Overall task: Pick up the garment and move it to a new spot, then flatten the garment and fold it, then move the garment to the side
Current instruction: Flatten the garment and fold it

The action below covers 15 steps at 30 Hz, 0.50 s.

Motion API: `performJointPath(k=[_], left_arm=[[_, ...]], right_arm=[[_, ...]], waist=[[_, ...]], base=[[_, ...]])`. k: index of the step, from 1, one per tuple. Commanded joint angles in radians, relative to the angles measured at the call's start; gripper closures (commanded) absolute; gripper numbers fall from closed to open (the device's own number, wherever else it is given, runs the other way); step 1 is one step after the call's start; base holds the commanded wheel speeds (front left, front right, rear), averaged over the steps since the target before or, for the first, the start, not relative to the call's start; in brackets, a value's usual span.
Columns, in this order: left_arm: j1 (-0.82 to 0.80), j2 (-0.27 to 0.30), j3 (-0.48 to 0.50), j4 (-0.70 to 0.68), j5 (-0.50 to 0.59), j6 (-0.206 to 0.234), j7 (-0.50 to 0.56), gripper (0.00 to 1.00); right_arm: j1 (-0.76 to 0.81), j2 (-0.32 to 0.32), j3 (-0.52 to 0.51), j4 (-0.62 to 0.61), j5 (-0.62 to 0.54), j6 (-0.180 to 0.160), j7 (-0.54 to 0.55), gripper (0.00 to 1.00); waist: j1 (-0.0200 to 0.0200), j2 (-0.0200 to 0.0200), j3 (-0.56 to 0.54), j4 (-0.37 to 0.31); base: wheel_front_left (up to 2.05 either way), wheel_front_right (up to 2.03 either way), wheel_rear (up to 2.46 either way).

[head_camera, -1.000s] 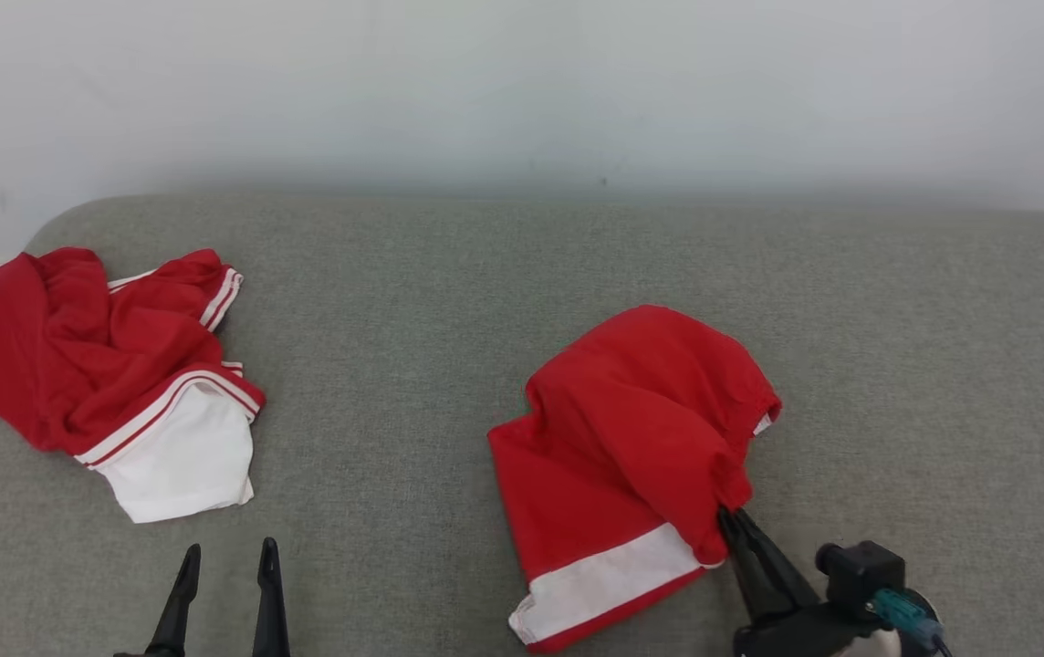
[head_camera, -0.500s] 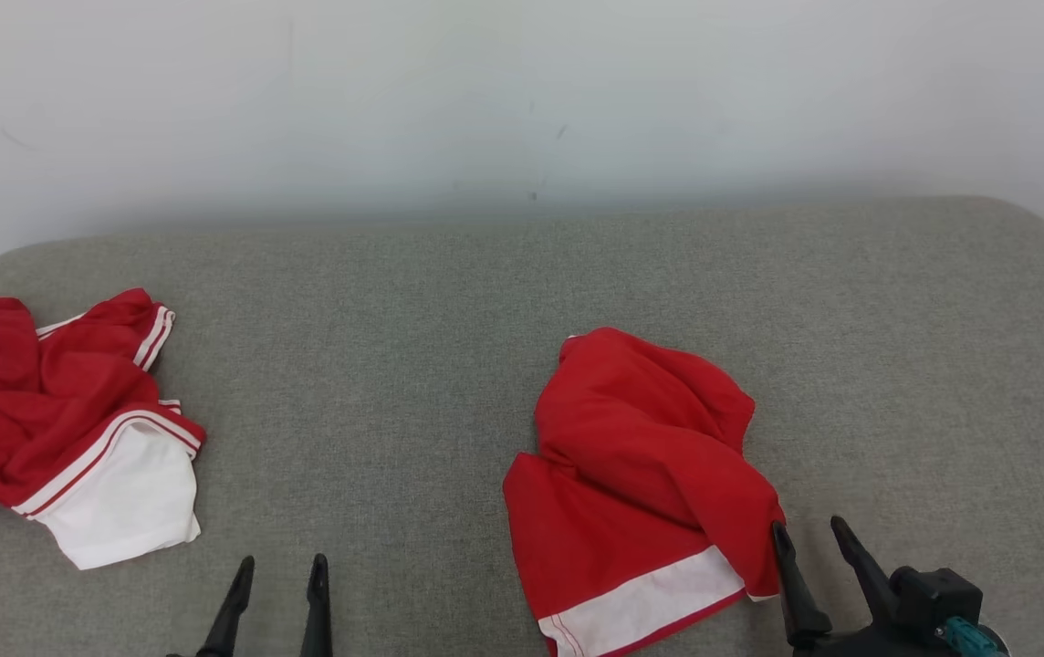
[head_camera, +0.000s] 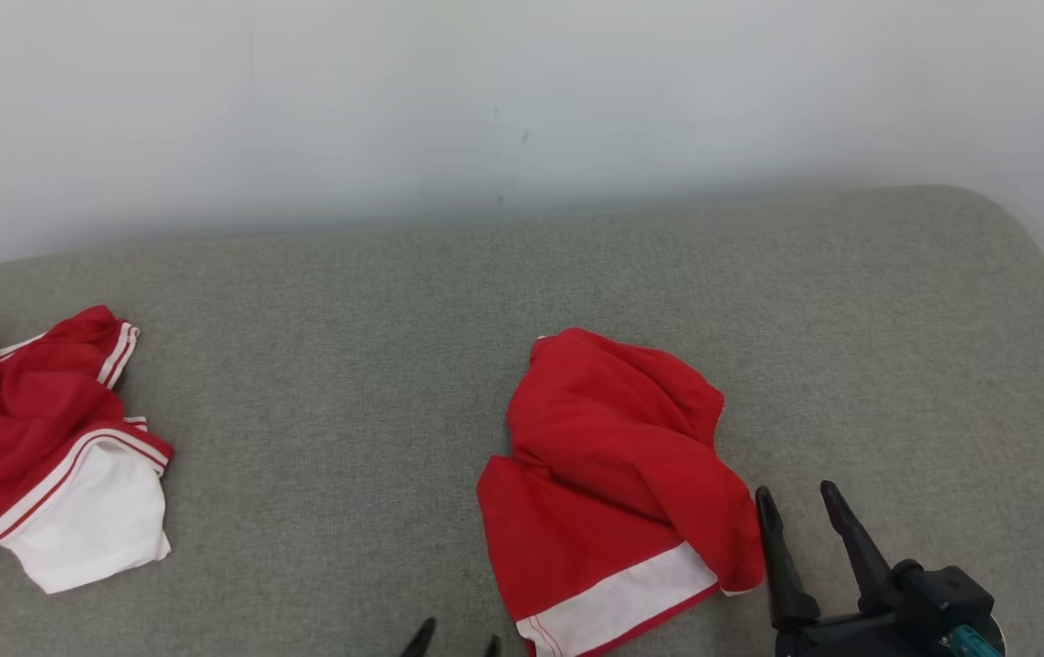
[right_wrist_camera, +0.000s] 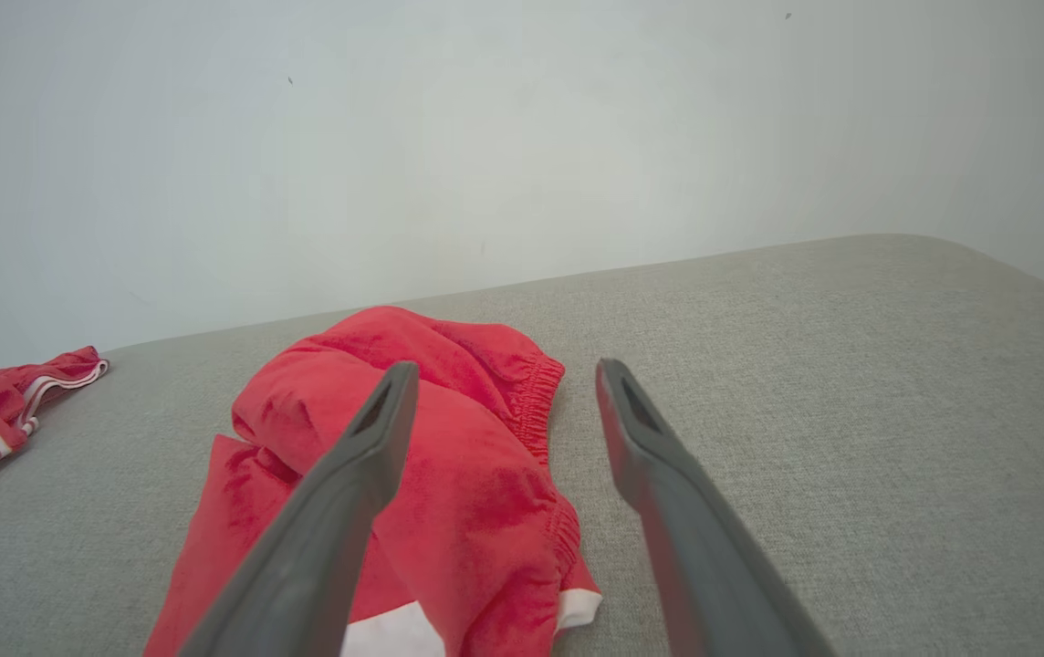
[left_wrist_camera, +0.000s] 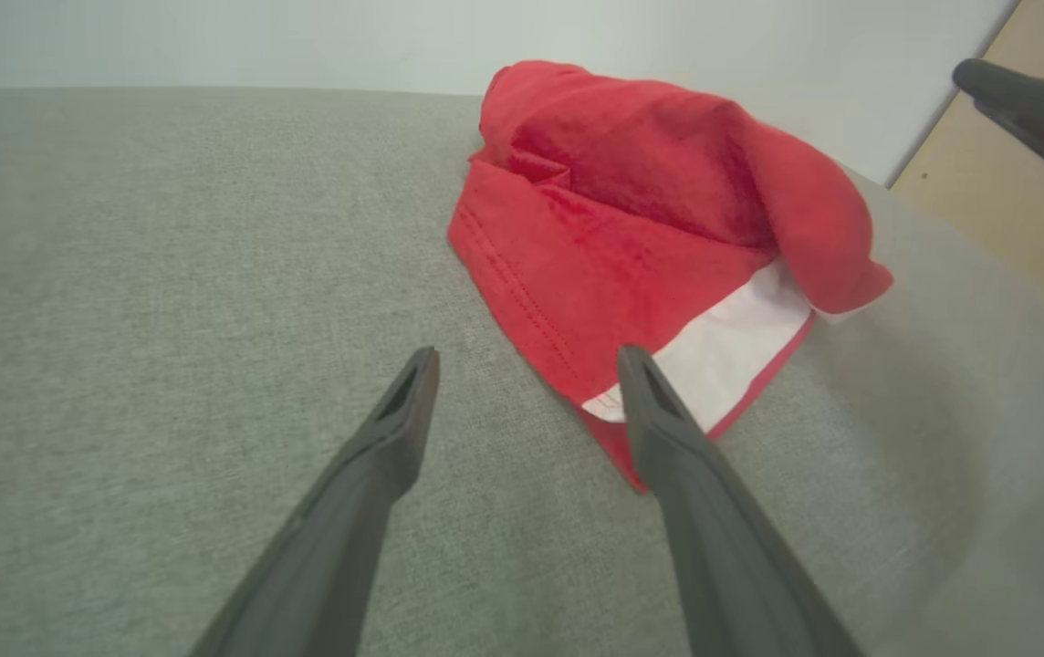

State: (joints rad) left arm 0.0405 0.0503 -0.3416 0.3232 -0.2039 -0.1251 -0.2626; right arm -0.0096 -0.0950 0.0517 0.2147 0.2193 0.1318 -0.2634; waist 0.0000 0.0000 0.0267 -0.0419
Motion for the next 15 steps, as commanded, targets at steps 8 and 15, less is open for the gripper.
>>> performJointPath(k=[8,15], left_arm=[[-0.095,0.001,-0.203,0.166,-0.071,-0.004,-0.003,0.00],[-0.172,0.001,-0.245,0.284,-0.133,-0.005,-0.003,0.00]], right_arm=[[-0.009,0.016,0.041,-0.004,-0.014,-0.002,-0.002,0.00],[-0.025,0.023,0.045,-0.005,-0.015,-0.002,-0.002,0.00]], waist=[[0.0000,0.0000,0.044,-0.076],[0.0000,0.0000,0.063,-0.119]], base=[[0.00,0.00,0.00],[0.00,0.00,0.00]])
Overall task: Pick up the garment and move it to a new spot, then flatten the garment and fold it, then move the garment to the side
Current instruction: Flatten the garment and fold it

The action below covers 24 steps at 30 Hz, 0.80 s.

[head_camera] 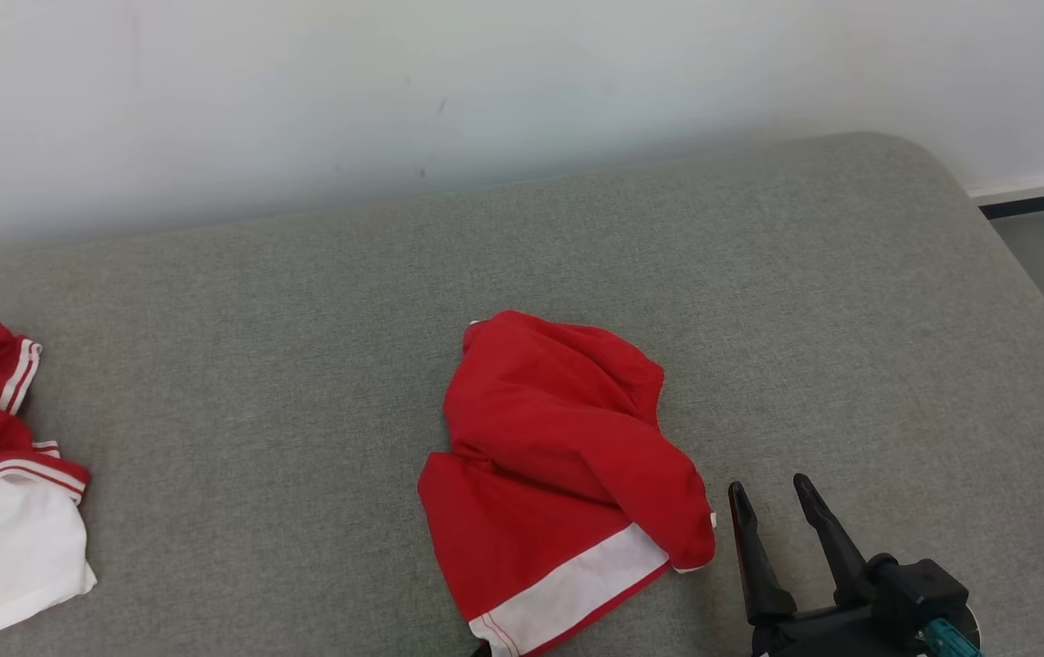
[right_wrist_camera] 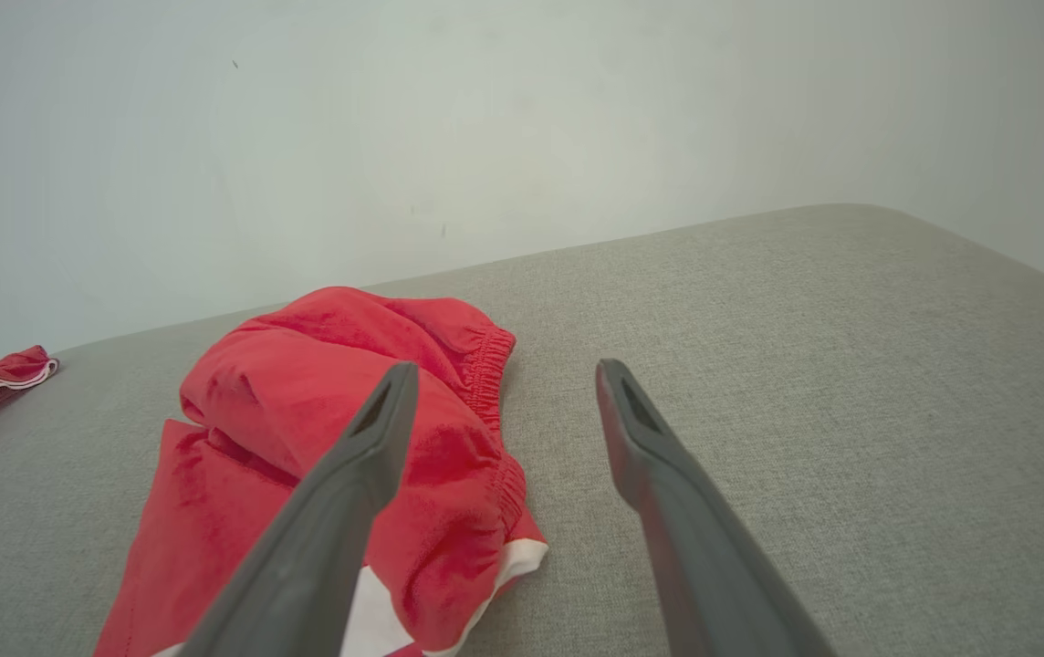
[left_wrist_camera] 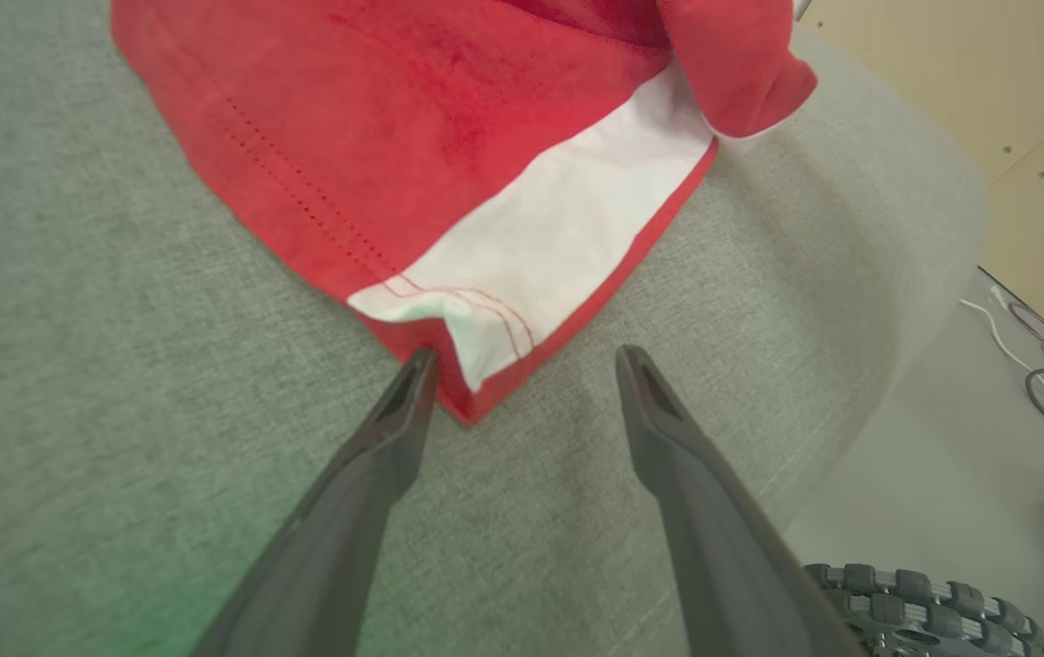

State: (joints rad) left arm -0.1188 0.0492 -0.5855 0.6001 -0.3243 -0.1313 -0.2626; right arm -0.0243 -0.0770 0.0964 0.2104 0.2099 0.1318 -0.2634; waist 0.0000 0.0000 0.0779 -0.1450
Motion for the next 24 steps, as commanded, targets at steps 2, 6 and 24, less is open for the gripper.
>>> performJointPath(k=[2,6,24], left_arm=[[-0.031,0.002,-0.002,0.027,-0.023,0.001,-0.003,0.00],[-0.058,0.002,0.000,0.018,-0.052,0.001,-0.003,1.00],[0.104,0.087,0.270,-0.211,0.040,0.036,-0.003,1.00]], right_arm=[[-0.010,0.006,-0.002,-0.003,-0.007,-0.002,-0.002,0.00],[-0.005,0.008,-0.010,-0.008,-0.010,-0.002,-0.002,0.00],[0.032,0.011,-0.037,0.023,-0.010,-0.002,-0.002,0.00]], waist=[[0.0000,0.0000,0.014,-0.021],[0.0000,0.0000,0.014,-0.020],[0.0000,0.0000,-0.020,0.128]], base=[[0.00,0.00,0.00],[0.00,0.00,0.00],[0.00,0.00,0.00]])
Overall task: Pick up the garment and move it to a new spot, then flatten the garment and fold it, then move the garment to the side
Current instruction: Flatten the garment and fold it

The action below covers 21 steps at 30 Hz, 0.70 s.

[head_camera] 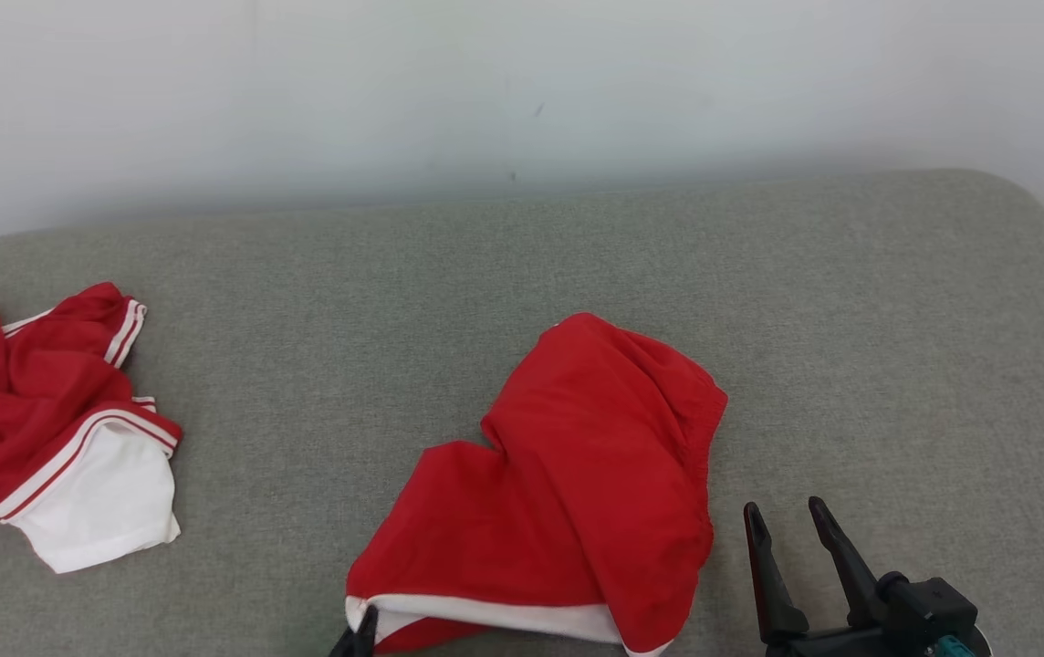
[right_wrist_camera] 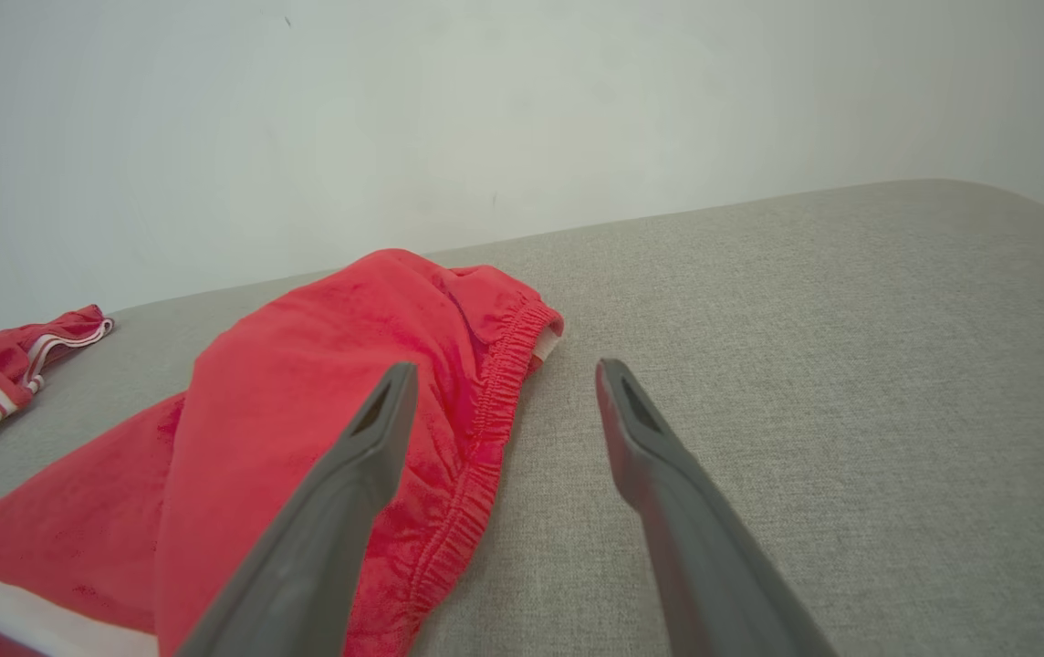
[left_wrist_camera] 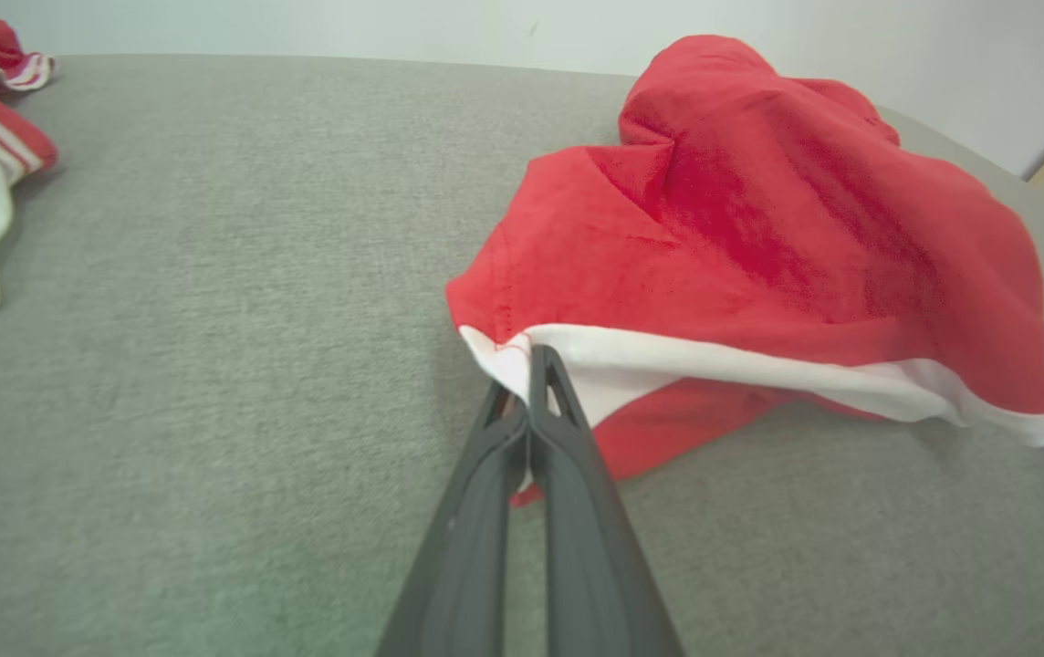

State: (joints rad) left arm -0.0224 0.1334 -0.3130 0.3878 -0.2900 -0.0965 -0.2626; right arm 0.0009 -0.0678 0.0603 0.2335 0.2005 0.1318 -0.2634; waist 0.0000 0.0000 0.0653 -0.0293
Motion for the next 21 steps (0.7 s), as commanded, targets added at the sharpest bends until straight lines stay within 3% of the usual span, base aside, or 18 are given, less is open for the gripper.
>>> performJointPath(k=[1,6,7,8,9,21], left_arm=[[0.023,0.006,0.013,-0.007,0.005,0.004,-0.003,1.00],[0.069,0.008,0.038,0.015,0.004,-0.007,-0.003,1.00],[0.072,0.006,0.039,0.018,0.006,-0.008,-0.003,0.78],[0.074,0.001,0.046,0.013,0.009,-0.009,-0.003,0.30],[0.079,-0.005,0.054,0.007,0.009,-0.010,-0.003,0.00],[0.123,-0.053,0.223,-0.210,0.085,-0.003,-0.003,0.00]], right_arm=[[0.008,0.000,-0.003,0.001,-0.001,-0.002,-0.002,0.00],[0.016,-0.006,-0.014,0.018,-0.004,-0.002,-0.002,0.00],[0.018,-0.006,-0.014,0.021,-0.005,-0.002,-0.002,0.00],[0.020,-0.006,-0.016,0.024,-0.005,-0.002,-0.002,0.00],[0.023,-0.006,-0.018,0.026,-0.005,-0.002,-0.002,0.00],[0.015,-0.022,-0.039,0.059,-0.005,-0.002,-0.002,0.00]], waist=[[0.0000,0.0000,-0.008,0.015],[0.0000,0.0000,-0.018,0.027],[0.0000,0.0000,-0.021,0.029],[0.0000,0.0000,-0.025,0.031],[0.0000,0.0000,-0.028,0.033],[0.0000,0.0000,-0.052,0.061]], base=[[0.00,0.00,0.00],[0.00,0.00,0.00],[0.00,0.00,0.00],[0.00,0.00,0.00],[0.00,0.00,0.00],[0.00,0.00,0.00]])
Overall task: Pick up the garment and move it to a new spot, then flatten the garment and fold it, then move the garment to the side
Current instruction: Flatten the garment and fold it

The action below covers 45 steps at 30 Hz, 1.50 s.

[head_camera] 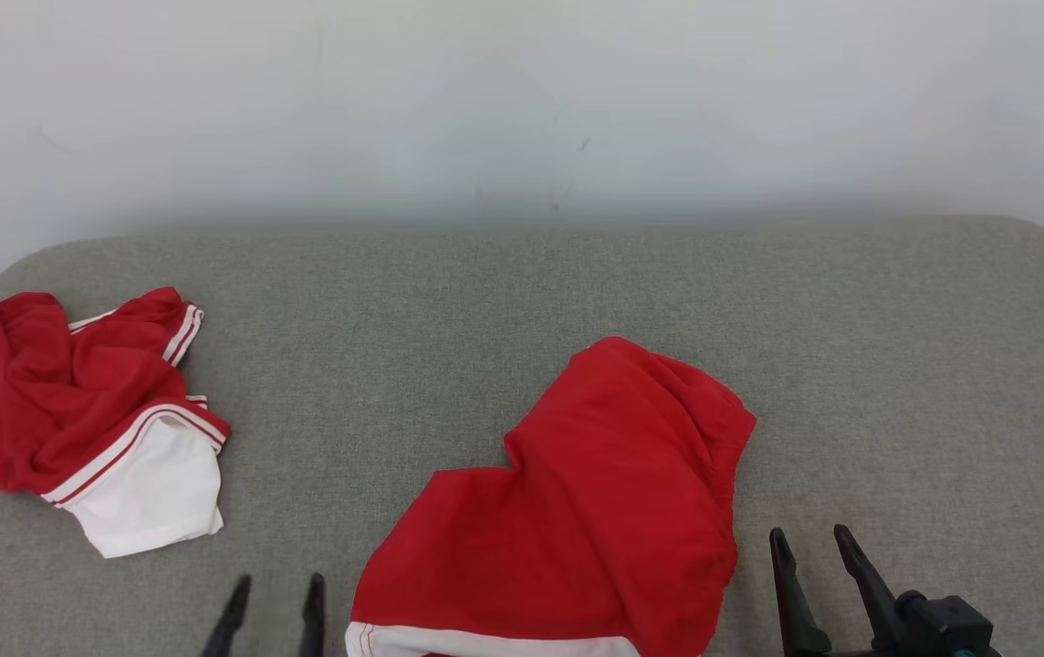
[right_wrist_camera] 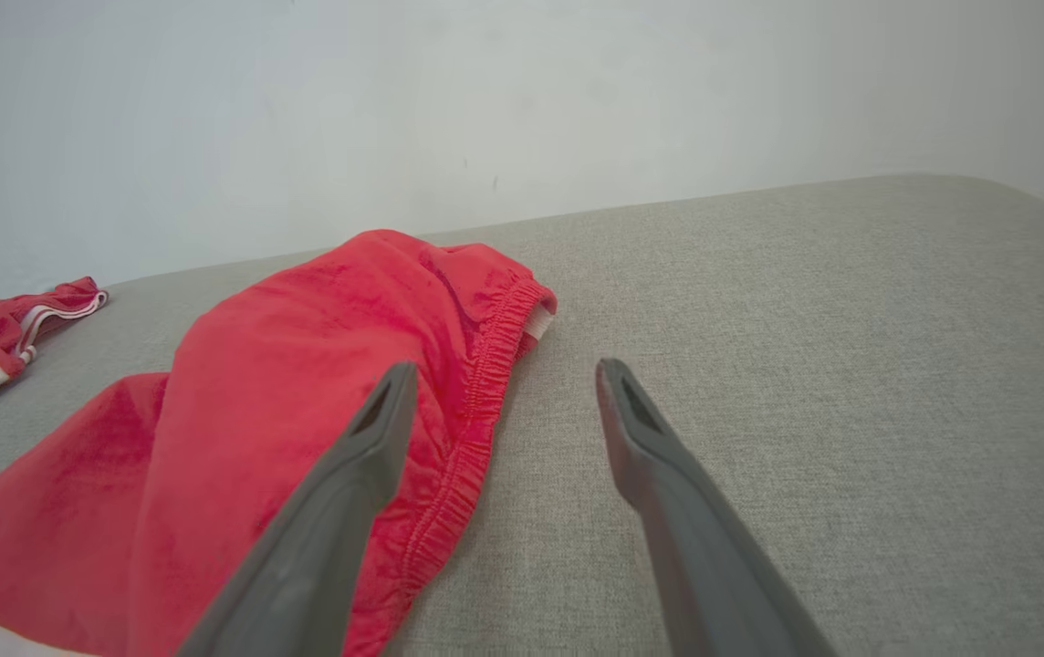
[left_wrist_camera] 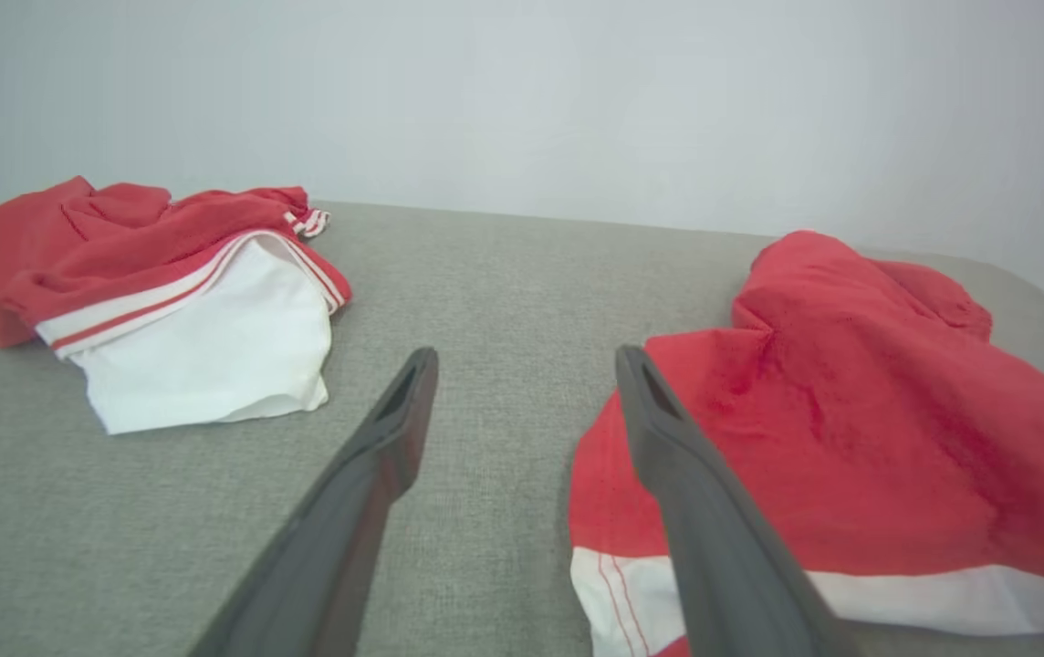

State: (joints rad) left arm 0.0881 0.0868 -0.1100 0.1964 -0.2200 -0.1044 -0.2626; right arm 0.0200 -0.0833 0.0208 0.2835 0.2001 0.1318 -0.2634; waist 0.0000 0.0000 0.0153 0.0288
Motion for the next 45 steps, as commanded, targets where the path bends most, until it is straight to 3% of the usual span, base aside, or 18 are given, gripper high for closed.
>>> performJointPath(k=[1,7,22,24,29,35,40,45], left_arm=[[0.015,-0.010,0.036,-0.035,0.023,0.008,-0.003,0.00],[-0.004,-0.022,0.119,-0.073,0.057,0.009,-0.003,0.00],[-0.022,-0.032,0.162,-0.069,0.140,0.008,-0.003,0.00],[-0.021,-0.032,0.167,-0.064,0.139,0.005,-0.003,0.00],[-0.006,-0.035,0.177,-0.056,0.130,0.006,-0.003,0.00],[-0.003,-0.037,0.173,-0.057,0.123,0.011,-0.003,0.00],[-0.024,-0.037,0.147,-0.053,0.112,0.012,-0.003,0.00],[-0.058,-0.037,0.093,-0.041,0.099,0.013,-0.003,0.00]], right_arm=[[-0.013,-0.008,0.002,0.016,-0.007,-0.002,-0.002,0.00],[-0.087,-0.042,0.036,0.097,-0.003,-0.002,-0.002,0.00],[-0.268,-0.076,0.154,0.439,0.103,-0.002,0.150,0.01],[-0.284,-0.080,0.176,0.462,0.126,-0.002,0.146,1.00],[-0.317,-0.108,0.209,0.475,0.158,-0.002,0.094,1.00],[-0.359,-0.151,0.213,0.409,0.171,-0.002,0.041,1.00],[-0.416,-0.186,0.222,0.351,0.184,-0.002,0.071,1.00],[-0.507,-0.196,0.235,0.378,0.167,-0.002,0.135,1.00]], waist=[[0.0000,0.0000,-0.003,0.004],[0.0000,0.0000,-0.003,0.012],[0.0000,0.0000,0.016,0.072],[0.0000,0.0000,0.016,0.076],[0.0000,0.0000,0.012,0.072],[0.0000,0.0000,0.010,0.056],[0.0000,0.0000,0.025,0.065],[0.0000,0.0000,0.054,0.105]], base=[[0.00,0.00,0.00],[0.00,0.00,0.00],[0.00,0.00,0.00],[0.00,0.00,0.00],[0.00,0.00,0.00],[0.00,0.00,0.00],[0.00,0.00,0.00],[0.00,0.00,0.00]])
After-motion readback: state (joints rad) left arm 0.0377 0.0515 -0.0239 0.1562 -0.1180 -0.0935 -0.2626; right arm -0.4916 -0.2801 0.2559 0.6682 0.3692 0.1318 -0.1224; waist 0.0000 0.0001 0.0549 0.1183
